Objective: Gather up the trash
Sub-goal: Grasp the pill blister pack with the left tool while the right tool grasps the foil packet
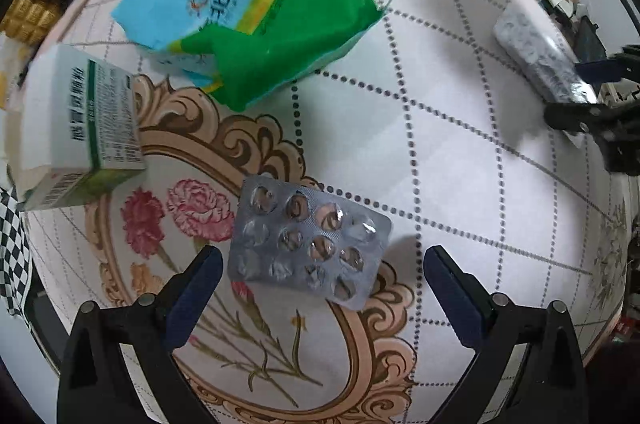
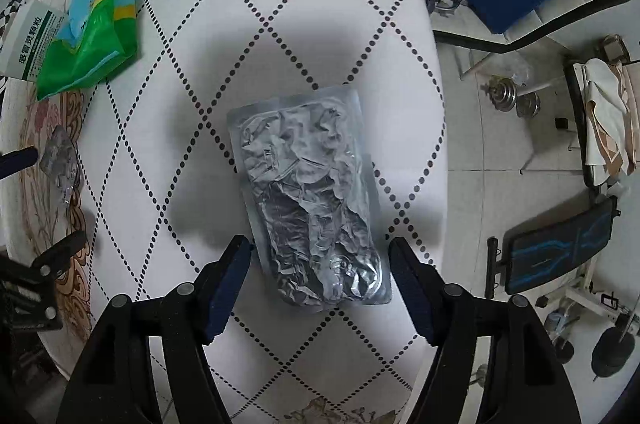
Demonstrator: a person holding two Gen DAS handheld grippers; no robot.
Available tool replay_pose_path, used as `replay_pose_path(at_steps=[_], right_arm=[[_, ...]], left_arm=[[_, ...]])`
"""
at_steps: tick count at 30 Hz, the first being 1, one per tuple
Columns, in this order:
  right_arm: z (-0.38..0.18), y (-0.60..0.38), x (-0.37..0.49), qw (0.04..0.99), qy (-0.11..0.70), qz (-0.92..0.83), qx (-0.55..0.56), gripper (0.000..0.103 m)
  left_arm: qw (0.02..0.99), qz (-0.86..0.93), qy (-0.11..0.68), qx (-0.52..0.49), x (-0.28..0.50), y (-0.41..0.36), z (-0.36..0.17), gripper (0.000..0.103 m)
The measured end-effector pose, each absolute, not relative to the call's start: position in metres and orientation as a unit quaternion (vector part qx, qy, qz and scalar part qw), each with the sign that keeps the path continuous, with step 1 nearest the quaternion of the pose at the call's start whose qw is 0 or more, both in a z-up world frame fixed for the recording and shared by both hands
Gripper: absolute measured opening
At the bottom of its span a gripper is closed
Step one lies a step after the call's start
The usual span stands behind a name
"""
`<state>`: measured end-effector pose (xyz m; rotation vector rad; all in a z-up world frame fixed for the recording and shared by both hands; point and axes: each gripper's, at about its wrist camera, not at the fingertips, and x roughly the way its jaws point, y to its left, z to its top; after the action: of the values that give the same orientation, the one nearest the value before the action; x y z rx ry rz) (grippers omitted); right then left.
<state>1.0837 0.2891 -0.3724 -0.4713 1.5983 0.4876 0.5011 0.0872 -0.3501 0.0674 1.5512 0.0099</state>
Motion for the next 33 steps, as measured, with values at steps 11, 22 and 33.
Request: replay_pose_path(at_steps=[11,22,33], right_arm=[[-0.356,0.296,1.052,0.663,0.677,0.228,-0.224,0.066],[-0.323,0.276,1.011,0.686,0.667,0.242,-0.159,0.066],[-0.285,0.272,0.915,0.699,0.647,0.267,-0.144,0.066]], left_arm=[[0.738,0.025,0.671,-0.060,0.484,0.095,-0.335,0.063],[0.740,0.179,0.626,-0.169,0.396,0.112,-0.312,0.063],[0.747,0.264,0.571,-0.216,0.293,0.089,-0.261,0.063]])
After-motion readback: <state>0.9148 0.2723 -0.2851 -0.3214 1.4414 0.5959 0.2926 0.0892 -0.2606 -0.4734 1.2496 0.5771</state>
